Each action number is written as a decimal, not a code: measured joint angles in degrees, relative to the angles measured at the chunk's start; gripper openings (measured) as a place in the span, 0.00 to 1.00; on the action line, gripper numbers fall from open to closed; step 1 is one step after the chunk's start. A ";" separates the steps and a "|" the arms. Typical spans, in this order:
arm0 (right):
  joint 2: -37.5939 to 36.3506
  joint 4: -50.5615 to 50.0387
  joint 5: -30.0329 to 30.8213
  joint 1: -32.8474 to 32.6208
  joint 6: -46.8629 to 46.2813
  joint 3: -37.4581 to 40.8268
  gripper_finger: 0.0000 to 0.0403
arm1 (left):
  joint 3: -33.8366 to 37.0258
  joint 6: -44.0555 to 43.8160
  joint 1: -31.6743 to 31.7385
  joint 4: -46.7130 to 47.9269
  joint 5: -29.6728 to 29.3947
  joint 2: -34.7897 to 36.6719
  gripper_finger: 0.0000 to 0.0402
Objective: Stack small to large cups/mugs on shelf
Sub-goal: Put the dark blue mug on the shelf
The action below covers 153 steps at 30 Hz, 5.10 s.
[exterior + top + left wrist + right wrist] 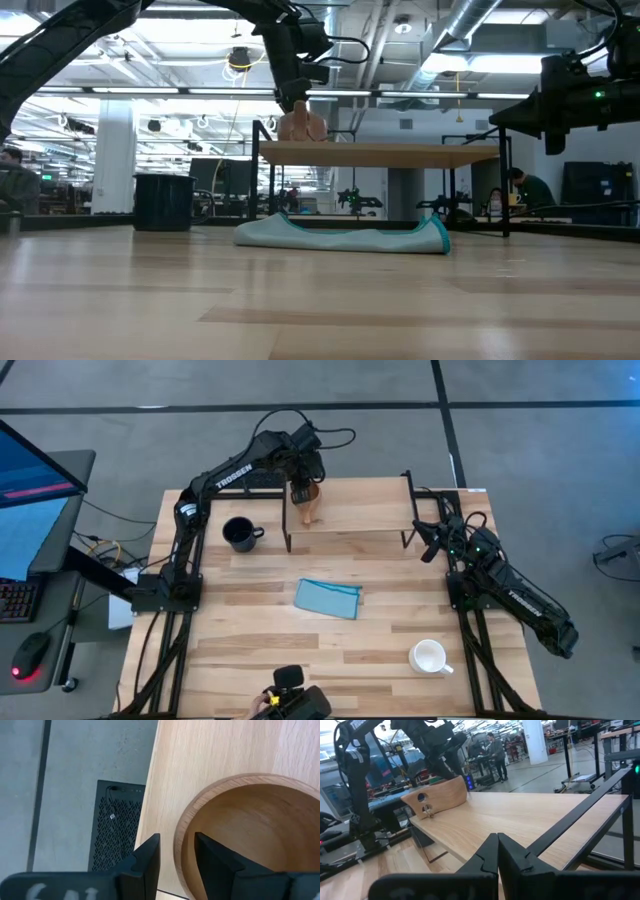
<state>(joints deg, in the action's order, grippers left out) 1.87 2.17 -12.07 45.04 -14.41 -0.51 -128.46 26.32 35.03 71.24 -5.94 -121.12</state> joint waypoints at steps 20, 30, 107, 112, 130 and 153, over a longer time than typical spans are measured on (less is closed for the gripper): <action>0.00 -0.02 0.19 0.00 0.00 -0.01 0.06 | 0.00 -0.14 -0.11 0.01 -0.93 0.02 0.48; 0.00 -0.02 0.19 0.04 1.38 -0.02 0.06 | -0.02 0.05 -0.15 0.73 -0.91 0.02 0.46; 0.39 -0.02 0.19 0.00 1.35 -0.04 0.06 | 46.53 -20.32 1.09 -46.36 20.14 55.81 0.04; 0.39 -0.02 0.19 0.00 1.33 -0.04 0.06 | 68.46 -25.34 1.08 -61.77 17.66 70.13 0.04; 0.39 -0.07 0.15 -0.01 0.76 0.00 0.06 | 97.60 -33.92 1.05 -64.51 9.58 99.18 0.04; 0.39 -0.05 0.15 -0.01 0.83 0.00 0.06 | 99.16 -33.43 1.05 -60.43 9.58 100.52 0.04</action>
<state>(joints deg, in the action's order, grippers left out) 2.26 2.13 -11.92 45.02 -13.58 -0.51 -29.30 -7.11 36.07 10.81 3.64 -20.60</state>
